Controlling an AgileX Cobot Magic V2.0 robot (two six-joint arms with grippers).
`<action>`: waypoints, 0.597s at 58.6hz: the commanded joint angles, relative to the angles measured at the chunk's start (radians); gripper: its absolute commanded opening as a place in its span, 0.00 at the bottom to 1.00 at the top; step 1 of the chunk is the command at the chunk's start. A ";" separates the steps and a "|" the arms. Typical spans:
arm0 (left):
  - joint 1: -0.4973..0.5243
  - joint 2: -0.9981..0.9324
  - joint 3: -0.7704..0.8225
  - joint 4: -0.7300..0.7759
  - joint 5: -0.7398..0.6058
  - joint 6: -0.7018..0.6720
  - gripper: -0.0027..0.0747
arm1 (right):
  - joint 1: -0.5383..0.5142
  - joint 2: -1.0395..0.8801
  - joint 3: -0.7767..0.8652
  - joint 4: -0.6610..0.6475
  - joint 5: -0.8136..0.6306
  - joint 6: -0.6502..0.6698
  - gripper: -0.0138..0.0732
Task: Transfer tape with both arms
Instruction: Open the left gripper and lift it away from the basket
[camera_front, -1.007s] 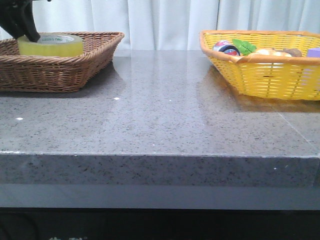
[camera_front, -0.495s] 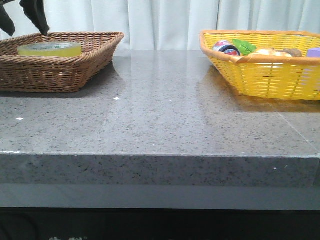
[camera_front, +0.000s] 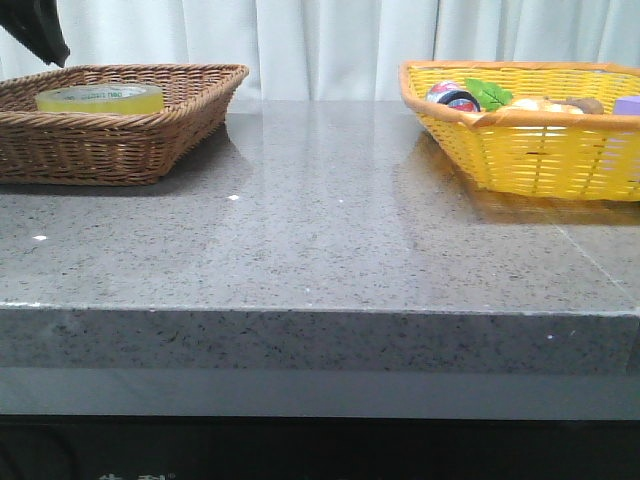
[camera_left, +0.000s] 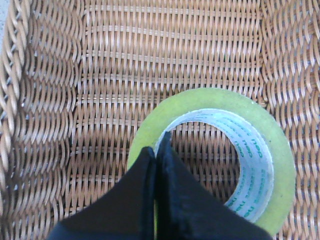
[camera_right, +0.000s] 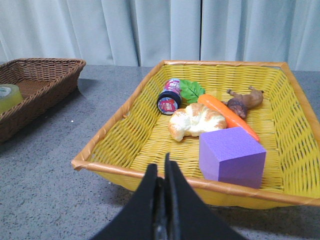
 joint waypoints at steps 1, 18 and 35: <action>0.001 -0.097 -0.027 -0.010 -0.049 -0.006 0.01 | -0.004 0.004 -0.026 0.006 -0.080 -0.010 0.08; -0.013 -0.365 0.241 -0.010 -0.239 0.000 0.01 | -0.004 0.004 -0.026 0.006 -0.080 -0.010 0.08; -0.013 -0.724 0.654 -0.011 -0.425 0.000 0.01 | -0.004 0.004 -0.026 0.006 -0.080 -0.010 0.08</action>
